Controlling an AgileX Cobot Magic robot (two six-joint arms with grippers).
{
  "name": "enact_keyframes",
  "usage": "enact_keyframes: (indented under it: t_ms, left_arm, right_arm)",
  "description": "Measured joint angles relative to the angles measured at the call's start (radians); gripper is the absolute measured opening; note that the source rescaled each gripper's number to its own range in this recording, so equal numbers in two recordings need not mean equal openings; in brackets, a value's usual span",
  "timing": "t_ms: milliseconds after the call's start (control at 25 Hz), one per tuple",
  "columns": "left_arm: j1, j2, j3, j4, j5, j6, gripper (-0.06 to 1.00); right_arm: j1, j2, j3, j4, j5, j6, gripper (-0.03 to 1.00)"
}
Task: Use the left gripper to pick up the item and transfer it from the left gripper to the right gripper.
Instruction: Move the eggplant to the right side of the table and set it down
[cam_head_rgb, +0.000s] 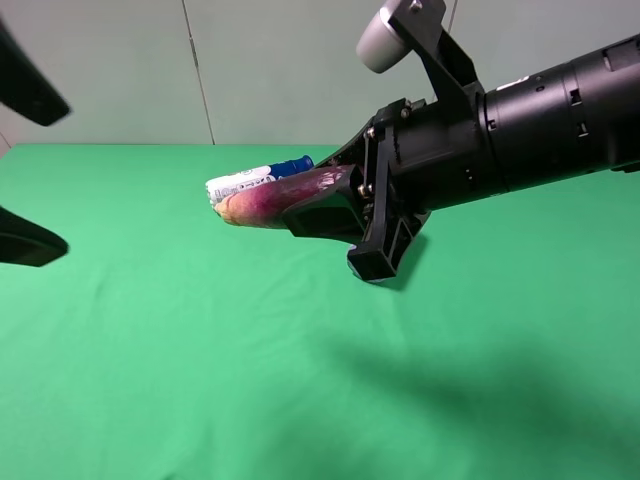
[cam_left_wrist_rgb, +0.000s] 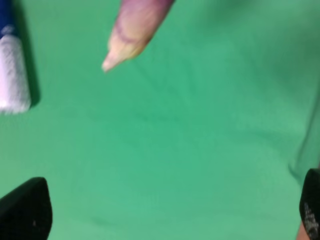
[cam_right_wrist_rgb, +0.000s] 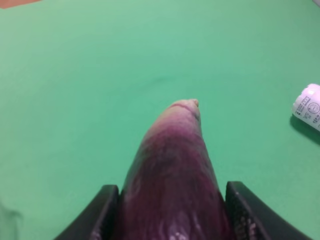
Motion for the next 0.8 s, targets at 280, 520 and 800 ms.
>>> enact_keyframes:
  t_ms: [280, 520, 800]
  left_arm:
    - [0.0, -0.214, 0.162, 0.093, 0.004, -0.301, 1.0]
    - [0.0, -0.448, 0.358, 0.119, -0.018, -0.538, 1.0]
    - [0.0, -0.717, 0.509, 0.119, -0.019, -0.694, 1.0]
  right_arm:
    - [0.0, 0.0, 0.0, 0.0, 0.002, 0.012, 0.0]
    - [0.0, 0.0, 0.0, 0.001, 0.002, 0.025, 0.0]
    - [0.0, 0.0, 0.0, 0.001, 0.002, 0.031, 0.0]
